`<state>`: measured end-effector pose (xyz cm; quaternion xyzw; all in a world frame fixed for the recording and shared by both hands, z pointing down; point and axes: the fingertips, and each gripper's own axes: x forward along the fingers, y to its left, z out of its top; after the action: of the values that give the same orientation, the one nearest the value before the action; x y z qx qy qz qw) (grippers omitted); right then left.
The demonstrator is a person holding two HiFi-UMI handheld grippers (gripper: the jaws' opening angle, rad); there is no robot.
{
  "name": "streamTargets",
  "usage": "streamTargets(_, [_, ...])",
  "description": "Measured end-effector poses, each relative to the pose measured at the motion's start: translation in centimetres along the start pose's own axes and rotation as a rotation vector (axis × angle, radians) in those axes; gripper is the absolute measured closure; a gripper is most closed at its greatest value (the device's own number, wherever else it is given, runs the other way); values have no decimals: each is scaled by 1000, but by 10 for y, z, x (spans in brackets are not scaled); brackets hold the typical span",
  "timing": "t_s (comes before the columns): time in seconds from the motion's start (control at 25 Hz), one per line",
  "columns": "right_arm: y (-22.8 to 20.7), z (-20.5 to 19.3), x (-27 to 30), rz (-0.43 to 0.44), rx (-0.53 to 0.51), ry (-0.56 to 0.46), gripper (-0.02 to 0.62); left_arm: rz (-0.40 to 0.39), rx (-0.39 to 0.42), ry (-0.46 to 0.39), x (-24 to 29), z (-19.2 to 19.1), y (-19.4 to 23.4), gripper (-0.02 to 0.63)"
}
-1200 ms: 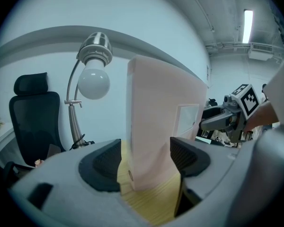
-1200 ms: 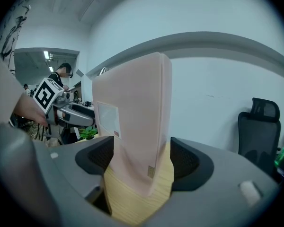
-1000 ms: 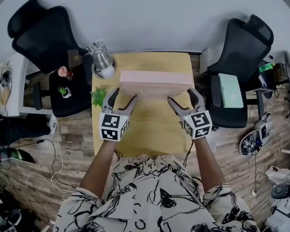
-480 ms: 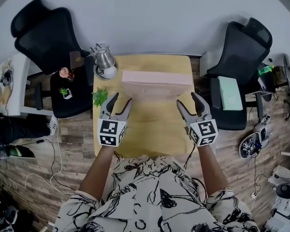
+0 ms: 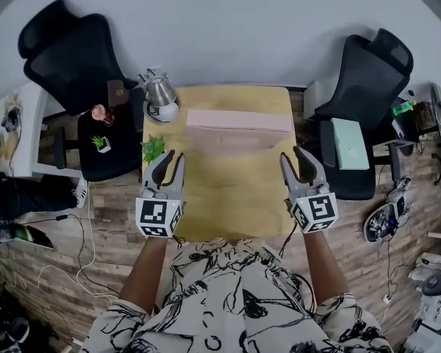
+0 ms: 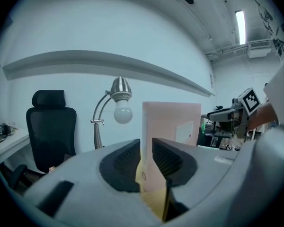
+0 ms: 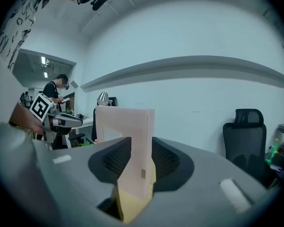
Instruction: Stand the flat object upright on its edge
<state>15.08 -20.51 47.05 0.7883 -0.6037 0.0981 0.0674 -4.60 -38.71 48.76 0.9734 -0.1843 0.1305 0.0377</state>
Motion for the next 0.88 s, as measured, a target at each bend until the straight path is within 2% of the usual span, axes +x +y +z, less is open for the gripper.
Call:
streamTargets(0.12, [-1, 12, -6, -9, -4, -36, 482, 2, -12, -30, -11, 7, 2, 552])
streamTargets(0.2, [-1, 19, -10, -15, -25, -55, 529, 0, -36, -56, -19, 12, 3, 558])
streamTargets(0.52, [1, 40, -24, -14, -39, -102, 599, 29, -64, -110, -38, 33, 8, 603])
streamTargets(0.88, [-6, 67, -45, -41, 18, -168, 598, 56, -99, -148, -56, 59, 16, 603])
